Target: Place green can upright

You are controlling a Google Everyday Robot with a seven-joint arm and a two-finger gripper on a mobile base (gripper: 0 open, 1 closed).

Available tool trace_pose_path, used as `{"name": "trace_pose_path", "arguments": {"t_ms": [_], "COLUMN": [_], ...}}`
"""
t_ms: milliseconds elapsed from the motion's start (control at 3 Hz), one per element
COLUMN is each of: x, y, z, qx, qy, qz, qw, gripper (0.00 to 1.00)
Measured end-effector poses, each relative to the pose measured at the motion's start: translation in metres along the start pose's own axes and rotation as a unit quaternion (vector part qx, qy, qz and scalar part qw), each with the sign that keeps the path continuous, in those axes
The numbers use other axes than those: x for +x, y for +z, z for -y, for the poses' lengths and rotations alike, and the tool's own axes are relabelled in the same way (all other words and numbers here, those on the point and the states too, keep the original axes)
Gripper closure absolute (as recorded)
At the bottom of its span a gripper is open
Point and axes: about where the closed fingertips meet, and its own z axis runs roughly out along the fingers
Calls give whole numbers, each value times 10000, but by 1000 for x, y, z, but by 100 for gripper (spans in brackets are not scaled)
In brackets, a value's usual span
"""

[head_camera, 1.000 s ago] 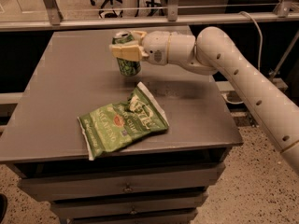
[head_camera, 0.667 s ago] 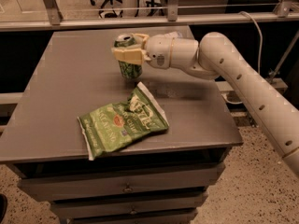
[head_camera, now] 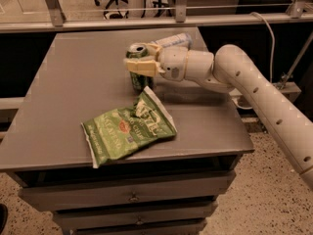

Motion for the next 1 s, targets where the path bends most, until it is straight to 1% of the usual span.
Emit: {"name": "trace_pose_path", "arguments": {"t_ms": [667,1000], "x": [2,10], "y": [-3,-26], "z": [-1,-1], "qx": [-9,-4], "qy": [22,-7], "qz": [0,-338], "qw": [10000,9994], "gripper": [9,0]}}
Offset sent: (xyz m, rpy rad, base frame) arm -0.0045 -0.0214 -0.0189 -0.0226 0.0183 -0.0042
